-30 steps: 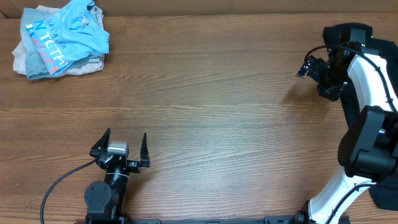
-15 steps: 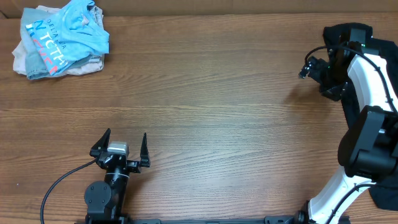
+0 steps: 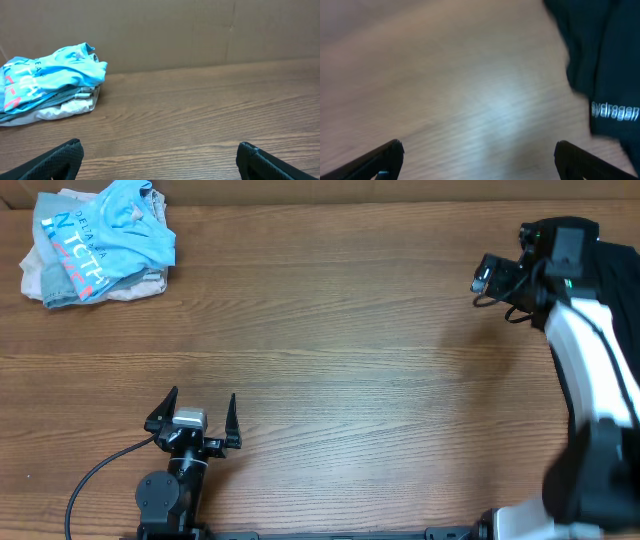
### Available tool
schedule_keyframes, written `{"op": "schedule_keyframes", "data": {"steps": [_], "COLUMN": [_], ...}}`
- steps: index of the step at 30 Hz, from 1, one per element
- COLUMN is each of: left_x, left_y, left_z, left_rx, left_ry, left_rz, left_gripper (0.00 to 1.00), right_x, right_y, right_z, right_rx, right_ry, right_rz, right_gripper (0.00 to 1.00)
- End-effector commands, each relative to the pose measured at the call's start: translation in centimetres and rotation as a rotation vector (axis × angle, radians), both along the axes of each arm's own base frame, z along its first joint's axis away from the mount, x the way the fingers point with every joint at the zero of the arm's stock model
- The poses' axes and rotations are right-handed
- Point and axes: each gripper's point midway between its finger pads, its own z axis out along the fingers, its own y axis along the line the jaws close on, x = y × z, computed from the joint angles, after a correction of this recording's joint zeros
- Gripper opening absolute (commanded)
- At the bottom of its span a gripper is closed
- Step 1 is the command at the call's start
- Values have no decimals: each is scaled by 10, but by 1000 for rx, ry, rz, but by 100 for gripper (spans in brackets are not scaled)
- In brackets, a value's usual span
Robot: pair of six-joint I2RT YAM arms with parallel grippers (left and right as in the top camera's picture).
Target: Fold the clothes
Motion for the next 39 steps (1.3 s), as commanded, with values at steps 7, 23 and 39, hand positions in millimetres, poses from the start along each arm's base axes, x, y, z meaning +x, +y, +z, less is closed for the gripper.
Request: {"op": "schedule_keyframes", "data": {"steps": [7,23,39], "left_x": [0,0,0], "left_y": [4,4,4], "left_z": [0,0,0], "left_rx": [-12,-12,-12], "left_ry": [-3,-3,-3], "left_rz": [20,20,20], "left_gripper": [100,100,100], "right_x": [-75,-182,-208], "right_y": [30,52,57], "right_z": [59,-5,-30], "right_rx": [-40,-96,-150], "right_ry": [-311,-756,-679], "right_rz": [73,153,210], "right_gripper": [100,100,100]}}
